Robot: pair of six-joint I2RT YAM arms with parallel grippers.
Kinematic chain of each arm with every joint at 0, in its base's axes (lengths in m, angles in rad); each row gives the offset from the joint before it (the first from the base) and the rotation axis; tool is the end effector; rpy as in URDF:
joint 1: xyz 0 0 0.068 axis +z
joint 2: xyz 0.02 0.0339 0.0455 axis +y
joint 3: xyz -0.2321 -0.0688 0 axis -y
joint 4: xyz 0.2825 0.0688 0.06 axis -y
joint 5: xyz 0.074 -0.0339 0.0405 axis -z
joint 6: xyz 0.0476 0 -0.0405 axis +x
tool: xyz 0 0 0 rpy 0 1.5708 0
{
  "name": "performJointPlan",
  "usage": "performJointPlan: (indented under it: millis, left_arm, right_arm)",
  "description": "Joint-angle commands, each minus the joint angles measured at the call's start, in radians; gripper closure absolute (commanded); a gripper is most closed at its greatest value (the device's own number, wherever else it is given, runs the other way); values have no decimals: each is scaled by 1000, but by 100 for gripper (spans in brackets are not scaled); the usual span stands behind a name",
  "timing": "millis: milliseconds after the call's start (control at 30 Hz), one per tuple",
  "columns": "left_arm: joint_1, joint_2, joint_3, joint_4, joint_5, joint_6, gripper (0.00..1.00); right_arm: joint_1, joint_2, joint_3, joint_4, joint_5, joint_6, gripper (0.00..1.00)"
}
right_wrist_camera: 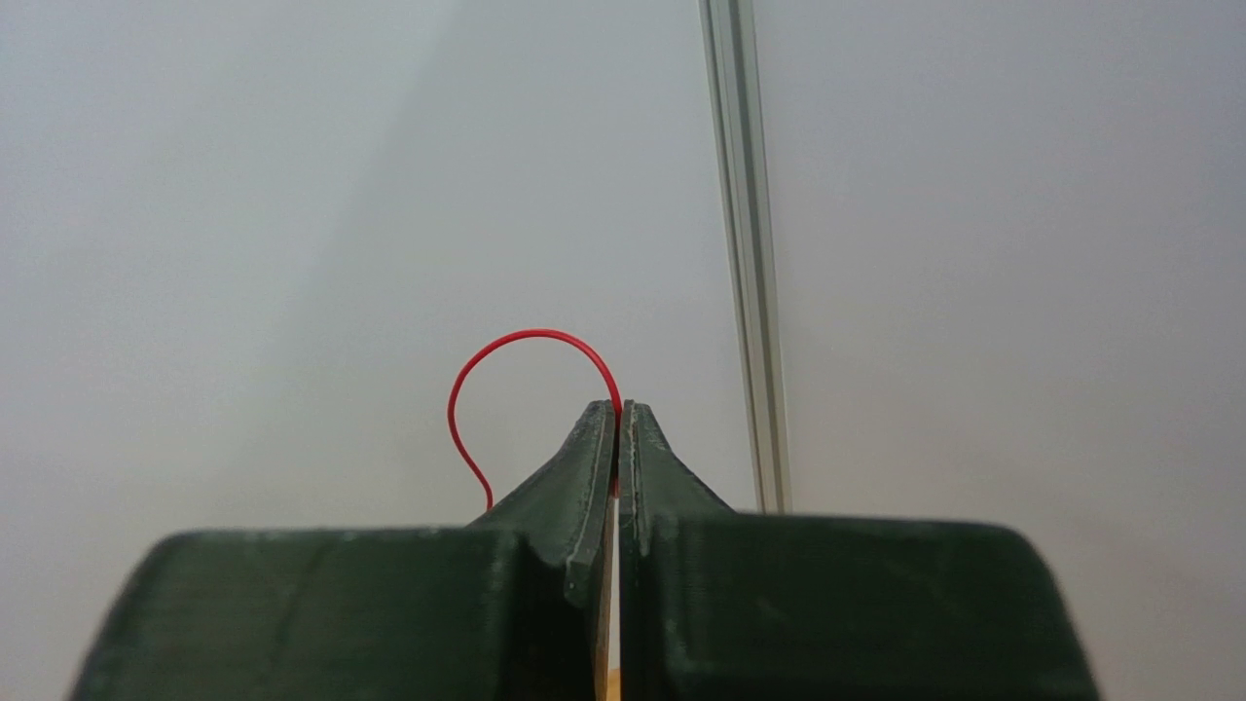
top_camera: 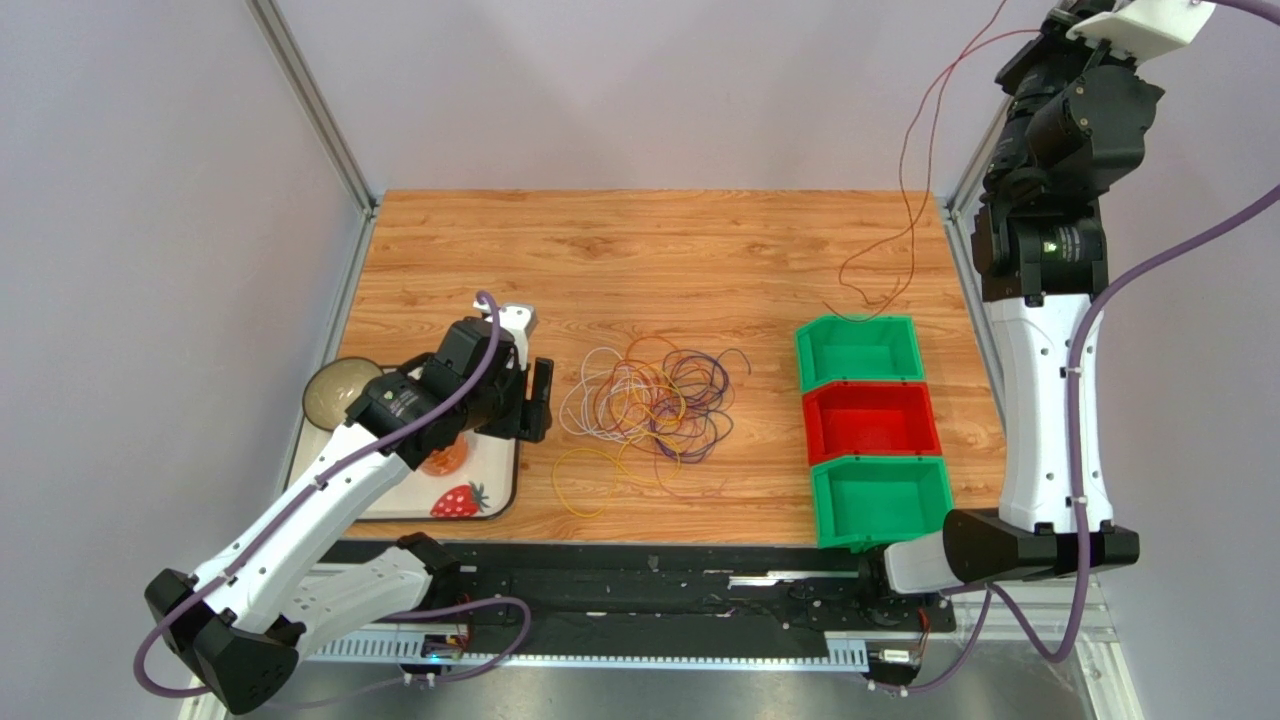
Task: Untangle the cables
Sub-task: Place the cable in the bin.
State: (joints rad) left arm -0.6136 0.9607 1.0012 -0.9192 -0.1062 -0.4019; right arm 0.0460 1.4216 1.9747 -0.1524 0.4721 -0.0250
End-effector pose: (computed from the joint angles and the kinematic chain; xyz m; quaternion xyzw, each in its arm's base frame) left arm 0.2026 -0.1365 0.2817 0.0813 0.9360 -0.1211 0.3202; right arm 0.3022 -0.0078 0.5879 0.1758 0.5435 -0.1206 0.8119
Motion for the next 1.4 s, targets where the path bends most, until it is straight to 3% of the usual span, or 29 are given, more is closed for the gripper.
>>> performJointPlan:
  millis: [0,400,1367]
  left_arm:
    - [-3,0,-4,16,-1,8,25]
    - [-3,1,-4,16,-1,9,25]
    - [-2,4,-4,17,5,12,25]
  right_arm:
    - [-1,-1,81,20,-62,45,100]
    - [-3,-10,144,-26,-81,60,100]
    - [-3,-133,-172,-22,-41,145,100]
